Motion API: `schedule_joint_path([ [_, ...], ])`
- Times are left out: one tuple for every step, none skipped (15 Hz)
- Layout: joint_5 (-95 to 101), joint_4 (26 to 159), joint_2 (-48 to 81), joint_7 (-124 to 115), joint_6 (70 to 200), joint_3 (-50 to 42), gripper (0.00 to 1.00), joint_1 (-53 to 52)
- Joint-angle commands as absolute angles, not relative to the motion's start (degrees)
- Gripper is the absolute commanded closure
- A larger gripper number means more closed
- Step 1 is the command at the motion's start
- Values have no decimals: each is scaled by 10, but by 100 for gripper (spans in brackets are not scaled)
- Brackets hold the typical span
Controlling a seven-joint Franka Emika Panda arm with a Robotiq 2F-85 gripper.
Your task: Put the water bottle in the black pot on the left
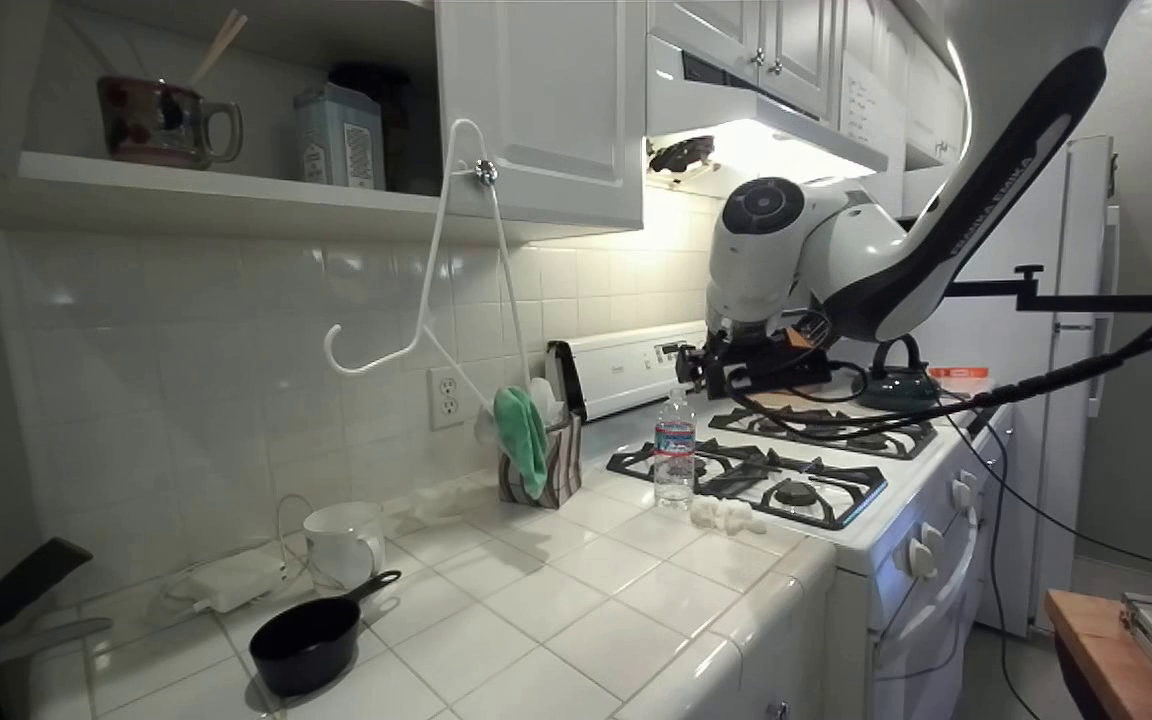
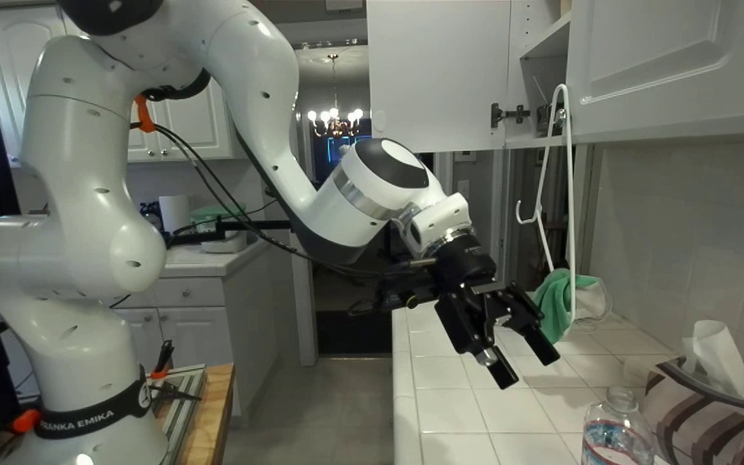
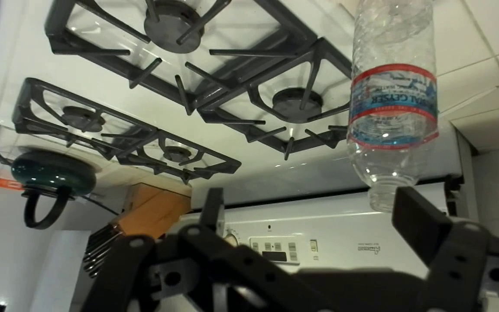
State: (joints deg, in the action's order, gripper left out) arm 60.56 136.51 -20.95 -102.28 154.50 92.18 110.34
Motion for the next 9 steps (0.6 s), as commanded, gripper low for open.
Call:
schedule_joint_path([
  [551,1323,-265,-1064,1511,1025,0,1196],
  [535,1311,-274,-1074,1502,1043,0,1213],
  [518,1299,-284,-1083,1494,1061,0,1232],
  [453,1297,-332,-1058,1517,1038,0,1214],
  [425,1290,-342,-1051,1516,1042,0,1220],
  [392,1283,-358,-1041,1514,1045,0,1224],
  [362,1275,-372,-1029,1512,1045,0,1225],
  [334,1270,-387,-1016,1510,1045,0,1225],
  [304,1260,-403,-999,1508,1049,0,1228],
])
